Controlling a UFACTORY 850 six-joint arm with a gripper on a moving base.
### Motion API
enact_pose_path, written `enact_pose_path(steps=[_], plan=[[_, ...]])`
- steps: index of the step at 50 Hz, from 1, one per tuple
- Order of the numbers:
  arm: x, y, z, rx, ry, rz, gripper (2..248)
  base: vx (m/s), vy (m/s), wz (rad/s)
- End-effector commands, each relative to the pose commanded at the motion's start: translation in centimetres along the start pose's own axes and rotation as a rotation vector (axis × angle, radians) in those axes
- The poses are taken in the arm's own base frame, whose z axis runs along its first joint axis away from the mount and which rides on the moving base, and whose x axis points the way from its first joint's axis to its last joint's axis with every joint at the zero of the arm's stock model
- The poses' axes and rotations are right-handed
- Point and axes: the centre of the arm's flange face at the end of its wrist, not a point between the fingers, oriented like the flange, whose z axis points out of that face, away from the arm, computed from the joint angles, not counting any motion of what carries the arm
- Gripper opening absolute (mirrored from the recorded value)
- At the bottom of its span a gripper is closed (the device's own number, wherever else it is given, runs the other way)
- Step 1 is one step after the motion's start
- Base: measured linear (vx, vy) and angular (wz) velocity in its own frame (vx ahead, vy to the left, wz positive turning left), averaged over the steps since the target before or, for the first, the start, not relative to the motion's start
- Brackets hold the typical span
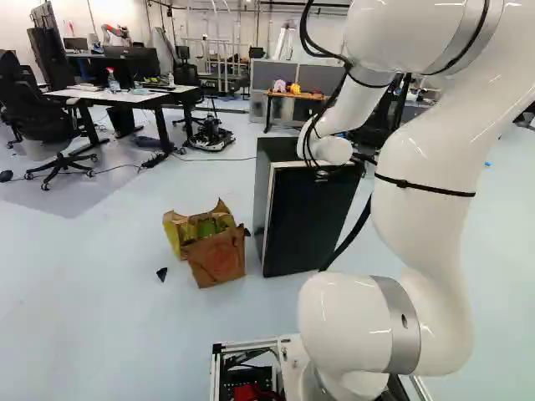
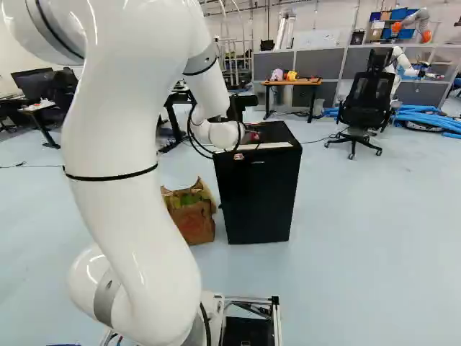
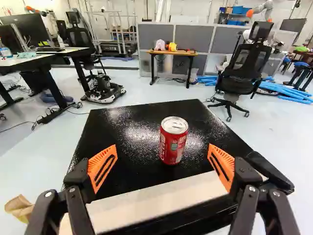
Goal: Grab a drink from the fridge
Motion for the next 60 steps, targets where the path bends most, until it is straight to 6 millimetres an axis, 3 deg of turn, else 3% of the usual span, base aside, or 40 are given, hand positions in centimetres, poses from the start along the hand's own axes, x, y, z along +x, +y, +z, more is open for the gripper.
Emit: enact_pose_path(steps=[60], plan=[[-4.5, 1.5, 6.9, -0.092, 0.066, 0.072, 247, 0.0, 0.0, 0.0]])
